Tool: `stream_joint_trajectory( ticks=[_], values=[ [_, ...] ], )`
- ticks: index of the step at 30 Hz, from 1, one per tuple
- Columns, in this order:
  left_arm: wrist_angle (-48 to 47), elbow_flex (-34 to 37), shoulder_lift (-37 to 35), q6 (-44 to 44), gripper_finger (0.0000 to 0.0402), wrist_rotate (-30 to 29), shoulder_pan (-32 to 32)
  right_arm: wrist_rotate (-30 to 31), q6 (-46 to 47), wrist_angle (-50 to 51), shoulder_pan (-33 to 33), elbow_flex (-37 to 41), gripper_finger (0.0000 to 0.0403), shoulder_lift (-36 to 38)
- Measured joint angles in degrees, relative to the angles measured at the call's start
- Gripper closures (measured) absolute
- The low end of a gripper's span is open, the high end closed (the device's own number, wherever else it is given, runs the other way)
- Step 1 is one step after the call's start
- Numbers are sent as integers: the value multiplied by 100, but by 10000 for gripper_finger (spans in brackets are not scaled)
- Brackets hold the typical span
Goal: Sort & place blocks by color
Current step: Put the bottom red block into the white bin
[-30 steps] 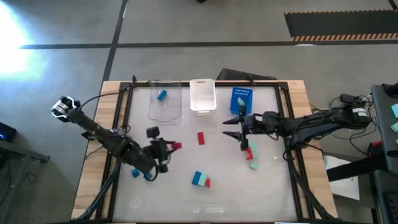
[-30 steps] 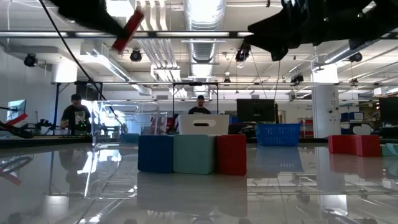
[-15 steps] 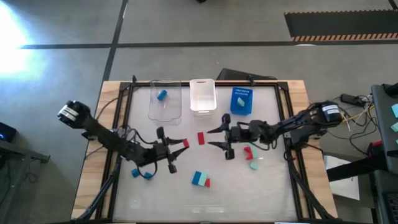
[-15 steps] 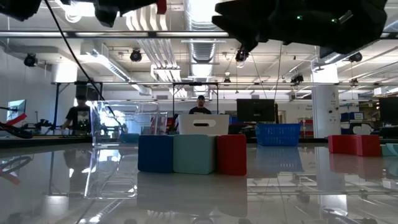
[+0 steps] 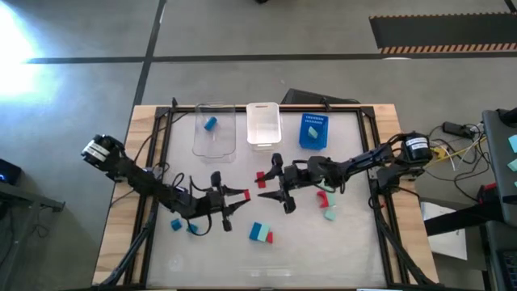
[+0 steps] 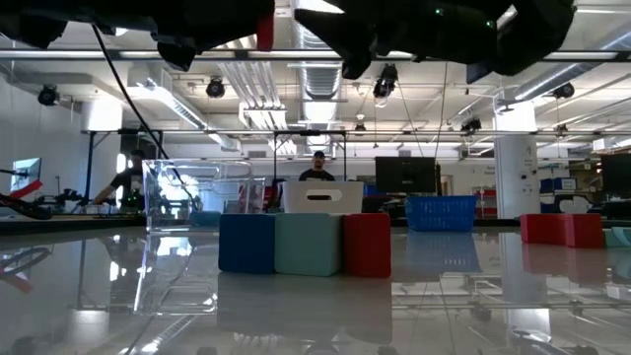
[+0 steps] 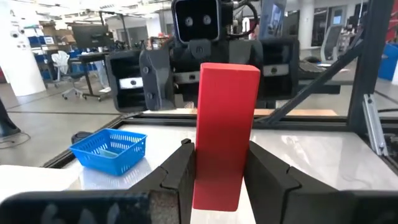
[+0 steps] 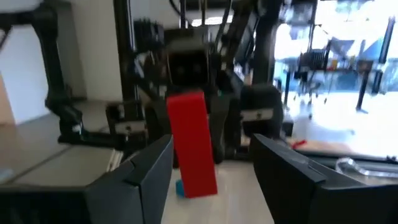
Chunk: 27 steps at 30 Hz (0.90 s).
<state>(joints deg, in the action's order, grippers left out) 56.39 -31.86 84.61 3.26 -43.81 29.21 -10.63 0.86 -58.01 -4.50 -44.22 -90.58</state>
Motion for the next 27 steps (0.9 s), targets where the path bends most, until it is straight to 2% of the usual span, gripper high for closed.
stream_joint_trajectory(
  ticks=[4,12,27],
  values=[
    [-29,2,81,-3,306,22,0,-13,-93,791,-2,-403,174,-120],
    [9,4,88,0,306,82,11,-271,-541,1364,-23,-879,148,-202],
    [-1,4,86,-112,305,2,-41,-337,-616,1365,-21,-996,181,-255]
  ],
)
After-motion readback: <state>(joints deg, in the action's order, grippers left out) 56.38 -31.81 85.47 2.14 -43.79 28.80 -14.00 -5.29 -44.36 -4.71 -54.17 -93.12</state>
